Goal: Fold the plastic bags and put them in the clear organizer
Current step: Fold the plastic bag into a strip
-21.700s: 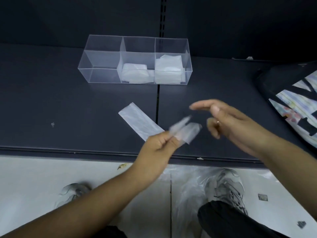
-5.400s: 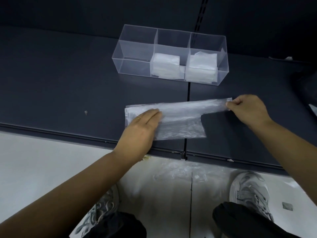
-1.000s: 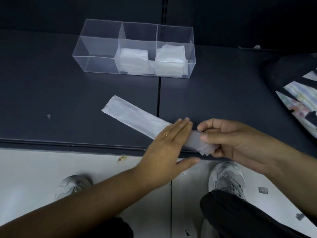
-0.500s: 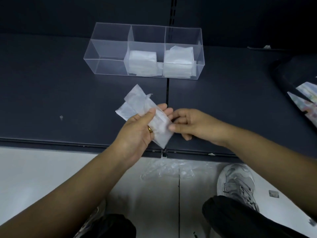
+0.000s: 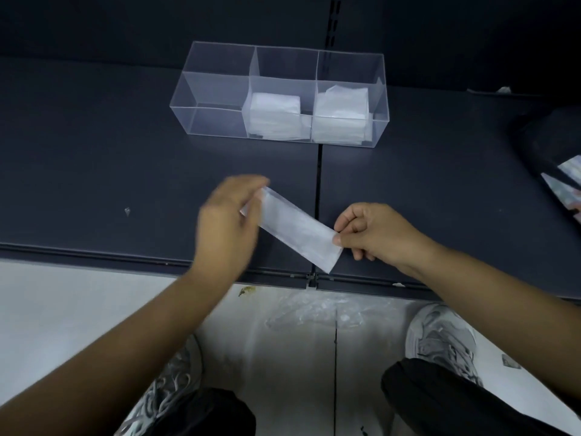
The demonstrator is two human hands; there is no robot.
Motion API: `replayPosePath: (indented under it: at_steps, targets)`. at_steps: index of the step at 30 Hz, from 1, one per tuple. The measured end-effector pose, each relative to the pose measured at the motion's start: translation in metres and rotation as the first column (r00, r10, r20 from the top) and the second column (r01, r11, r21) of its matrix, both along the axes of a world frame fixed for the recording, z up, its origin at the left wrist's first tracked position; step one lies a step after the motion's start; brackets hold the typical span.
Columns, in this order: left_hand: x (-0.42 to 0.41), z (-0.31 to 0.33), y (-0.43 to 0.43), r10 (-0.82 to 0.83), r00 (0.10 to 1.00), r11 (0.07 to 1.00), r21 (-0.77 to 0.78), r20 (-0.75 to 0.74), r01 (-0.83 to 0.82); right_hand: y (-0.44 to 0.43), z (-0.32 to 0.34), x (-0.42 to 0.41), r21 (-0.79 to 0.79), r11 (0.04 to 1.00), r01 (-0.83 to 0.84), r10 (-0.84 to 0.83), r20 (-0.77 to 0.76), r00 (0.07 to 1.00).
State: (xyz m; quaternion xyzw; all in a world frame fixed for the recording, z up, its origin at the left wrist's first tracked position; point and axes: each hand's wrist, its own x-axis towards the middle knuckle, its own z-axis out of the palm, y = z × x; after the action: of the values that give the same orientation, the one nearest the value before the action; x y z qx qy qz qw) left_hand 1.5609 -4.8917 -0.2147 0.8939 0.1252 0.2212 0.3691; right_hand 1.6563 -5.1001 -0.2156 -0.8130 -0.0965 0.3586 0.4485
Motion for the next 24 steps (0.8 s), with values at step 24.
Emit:
replayPosePath:
  at_steps: [24]
  targets:
    - [0.006, -0.009, -0.021, -0.234, 0.937, 0.796, -0.605, -0.259, 0.032, 0.032, 0.003, 0.01, 0.075, 0.981, -0.179, 0.172, 0.094, 0.981]
